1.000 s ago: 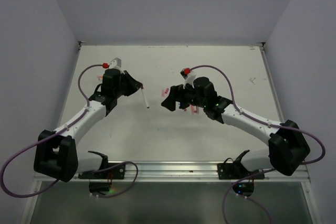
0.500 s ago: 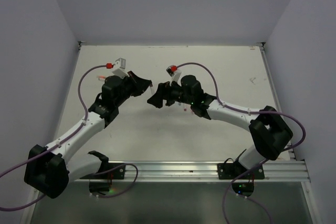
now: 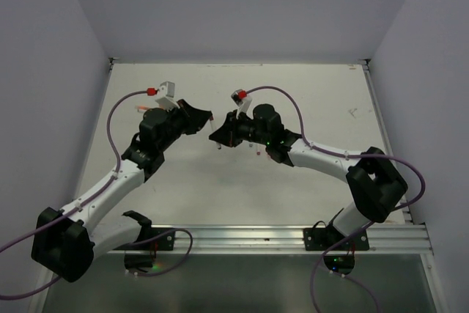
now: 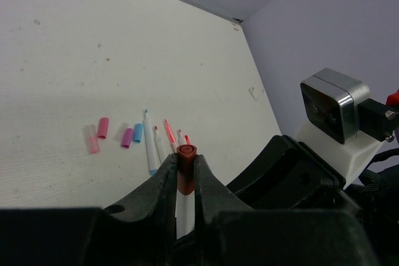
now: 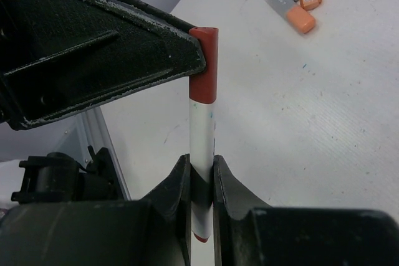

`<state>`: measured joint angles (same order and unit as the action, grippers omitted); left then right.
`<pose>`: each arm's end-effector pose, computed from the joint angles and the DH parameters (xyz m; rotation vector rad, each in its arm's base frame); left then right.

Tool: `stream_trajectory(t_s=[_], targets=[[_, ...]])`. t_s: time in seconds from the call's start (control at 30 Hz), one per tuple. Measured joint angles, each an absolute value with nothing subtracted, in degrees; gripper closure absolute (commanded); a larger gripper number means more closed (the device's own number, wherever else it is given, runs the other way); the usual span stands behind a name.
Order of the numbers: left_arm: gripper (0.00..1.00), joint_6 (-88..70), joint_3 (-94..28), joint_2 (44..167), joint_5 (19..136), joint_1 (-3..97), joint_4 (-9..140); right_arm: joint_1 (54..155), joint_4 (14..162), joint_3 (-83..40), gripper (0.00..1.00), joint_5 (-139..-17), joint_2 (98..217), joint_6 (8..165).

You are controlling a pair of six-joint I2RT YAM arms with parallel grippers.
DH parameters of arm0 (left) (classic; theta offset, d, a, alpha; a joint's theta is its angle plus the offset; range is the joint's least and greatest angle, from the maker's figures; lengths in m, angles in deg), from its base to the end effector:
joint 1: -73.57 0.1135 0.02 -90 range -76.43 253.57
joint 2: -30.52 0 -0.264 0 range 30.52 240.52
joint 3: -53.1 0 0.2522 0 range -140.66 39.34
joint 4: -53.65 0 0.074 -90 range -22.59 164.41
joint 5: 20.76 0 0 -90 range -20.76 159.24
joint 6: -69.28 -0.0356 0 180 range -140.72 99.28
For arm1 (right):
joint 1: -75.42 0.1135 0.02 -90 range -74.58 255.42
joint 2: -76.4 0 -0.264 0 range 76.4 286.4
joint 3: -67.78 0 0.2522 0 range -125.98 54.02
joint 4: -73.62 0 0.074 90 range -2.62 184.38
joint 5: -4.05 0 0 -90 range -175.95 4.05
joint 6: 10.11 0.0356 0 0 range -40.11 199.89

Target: Open the pen caps

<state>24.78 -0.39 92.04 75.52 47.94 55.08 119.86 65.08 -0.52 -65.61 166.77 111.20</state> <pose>0.2253 -0.1124 0.2923 -0.2335 1.8291 -0.9898 0.2482 0.2608 0.2576 -0.4992 1.9153 1.2255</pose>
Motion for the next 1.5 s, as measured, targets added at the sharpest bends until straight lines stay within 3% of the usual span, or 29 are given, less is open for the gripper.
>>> stream_trajectory(t_s=[0.3,0.9,1.17,1.5], targets=[[0.64,23.6,-0.4,93.6,78.5,47.9,54.5,119.9,67.4,-0.5,1.0,-65.5,166.4,108.4],[0.64,23.0,-1.1,96.3,80.4,47.9,54.6,120.0,70.6,-0.5,1.0,-65.4,165.6,104.5],[0.74,22.9,-1.8,96.7,80.3,47.9,54.6,120.0,70.9,-0.7,1.0,-65.5,165.6,103.8],[0.69,22.9,-1.8,97.1,80.6,47.9,54.6,120.0,72.2,-1.1,1.0,-65.6,165.6,103.2]])
